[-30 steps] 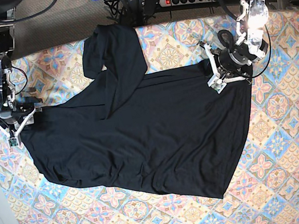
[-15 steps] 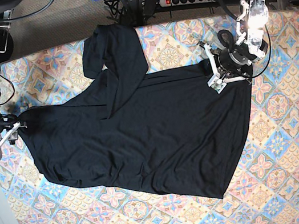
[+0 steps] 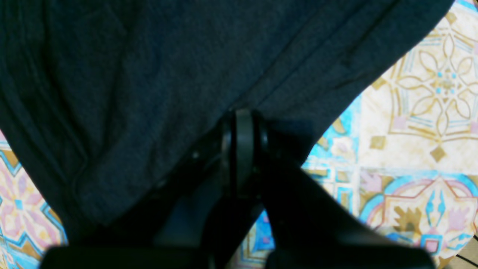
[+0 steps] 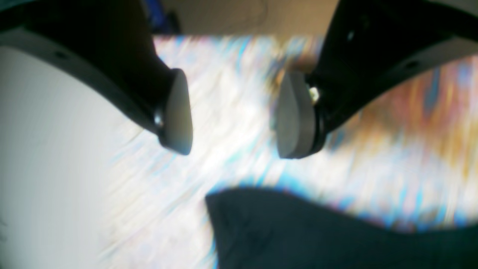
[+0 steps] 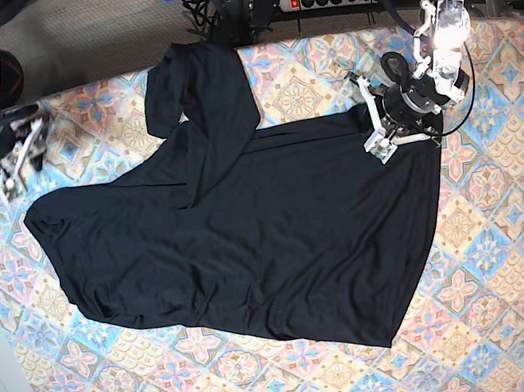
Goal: Layout the t-shirt on the table in an organized manner, then fold the t-shirt properly
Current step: 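Release and move the right gripper to the sleeve near the collar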
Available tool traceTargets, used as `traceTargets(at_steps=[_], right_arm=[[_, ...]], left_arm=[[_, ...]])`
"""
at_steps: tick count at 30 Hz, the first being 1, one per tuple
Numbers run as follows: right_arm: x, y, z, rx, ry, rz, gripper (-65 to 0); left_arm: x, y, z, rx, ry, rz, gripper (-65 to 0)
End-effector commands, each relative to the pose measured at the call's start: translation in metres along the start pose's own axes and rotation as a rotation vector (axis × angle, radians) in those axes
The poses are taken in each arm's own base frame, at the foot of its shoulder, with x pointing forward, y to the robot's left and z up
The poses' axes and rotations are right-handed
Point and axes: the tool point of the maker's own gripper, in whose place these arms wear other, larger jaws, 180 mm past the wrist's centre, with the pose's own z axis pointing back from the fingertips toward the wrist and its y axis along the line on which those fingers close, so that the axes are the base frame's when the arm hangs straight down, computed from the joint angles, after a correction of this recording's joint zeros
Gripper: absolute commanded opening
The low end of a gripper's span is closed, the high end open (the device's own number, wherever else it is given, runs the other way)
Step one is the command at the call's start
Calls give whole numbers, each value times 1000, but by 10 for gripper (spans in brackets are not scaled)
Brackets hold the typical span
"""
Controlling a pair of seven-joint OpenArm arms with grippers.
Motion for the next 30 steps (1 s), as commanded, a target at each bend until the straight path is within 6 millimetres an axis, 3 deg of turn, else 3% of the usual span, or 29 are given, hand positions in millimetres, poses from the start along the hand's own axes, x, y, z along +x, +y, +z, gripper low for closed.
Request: traceTargets(at_steps=[1, 9, 14, 24, 30], right_arm=[[14, 2, 3, 8, -59, -15, -305], [29, 69, 20, 345, -125, -276, -305], [40, 92, 30, 489, -157, -400, -305], [23, 144, 35, 588, -101, -534, -305], [17, 154, 28, 553, -67, -495, -305]], left_arm=[[-44, -4, -3, 10, 194, -37, -650], [-45, -4, -3, 9, 196, -37, -650], [-45, -4, -3, 9, 196, -37, -650], [-45, -4, -3, 8, 197, -36, -650], [-45, -4, -3, 8, 197, -36, -650]])
